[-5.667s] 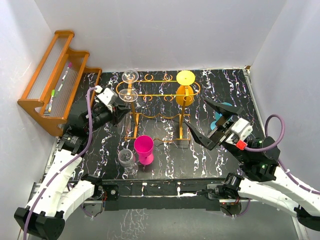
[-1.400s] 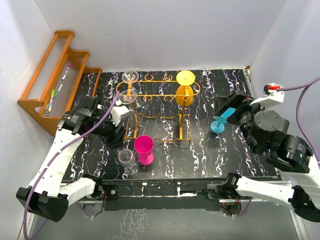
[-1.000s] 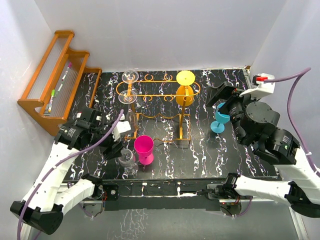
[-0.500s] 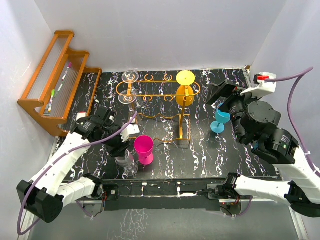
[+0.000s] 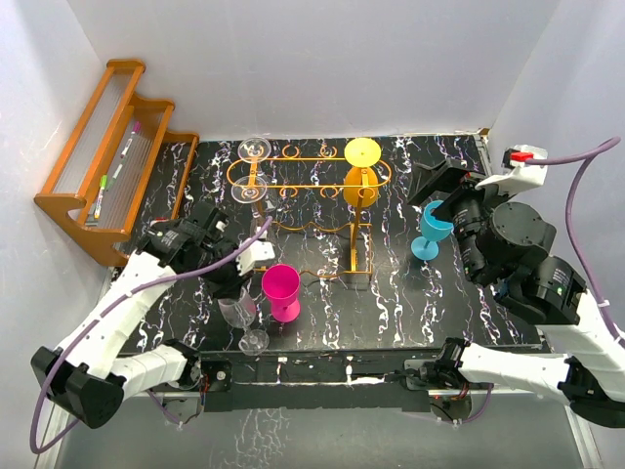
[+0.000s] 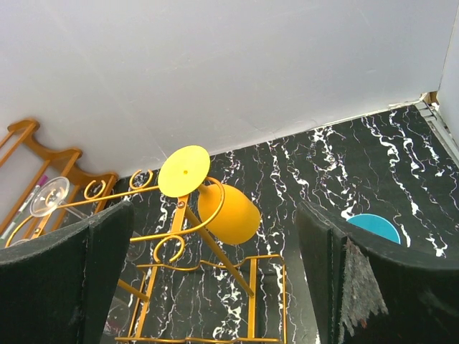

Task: Place the wine glass upside down on the wine glass rack

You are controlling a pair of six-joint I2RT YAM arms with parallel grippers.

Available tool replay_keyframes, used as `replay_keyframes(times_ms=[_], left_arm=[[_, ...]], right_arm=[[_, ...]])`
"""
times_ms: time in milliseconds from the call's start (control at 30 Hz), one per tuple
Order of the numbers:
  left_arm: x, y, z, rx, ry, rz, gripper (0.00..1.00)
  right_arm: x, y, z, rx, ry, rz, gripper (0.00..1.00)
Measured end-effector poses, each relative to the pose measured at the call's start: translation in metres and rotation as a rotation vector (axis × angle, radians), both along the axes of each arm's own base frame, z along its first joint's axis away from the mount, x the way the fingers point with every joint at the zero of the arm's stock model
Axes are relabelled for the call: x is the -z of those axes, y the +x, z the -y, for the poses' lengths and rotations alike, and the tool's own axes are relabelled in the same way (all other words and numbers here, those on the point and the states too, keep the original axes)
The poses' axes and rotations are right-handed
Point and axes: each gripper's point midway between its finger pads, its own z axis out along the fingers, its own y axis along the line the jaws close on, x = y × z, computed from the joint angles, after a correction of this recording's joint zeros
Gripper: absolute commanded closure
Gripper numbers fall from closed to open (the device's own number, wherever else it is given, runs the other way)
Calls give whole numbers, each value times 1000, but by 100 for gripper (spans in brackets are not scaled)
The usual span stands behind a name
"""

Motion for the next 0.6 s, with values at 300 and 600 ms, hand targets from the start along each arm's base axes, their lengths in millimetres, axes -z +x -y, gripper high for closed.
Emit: replay_keyframes(times_ms=[300,600], left_arm=[[-97,2,3,3,-99,170,100],[-235,-2,18,-15,-380,465,100]], right_arm=[[-9,-6,3,-28,40,27,2],[-11,1,-15,-67,36,36,2]])
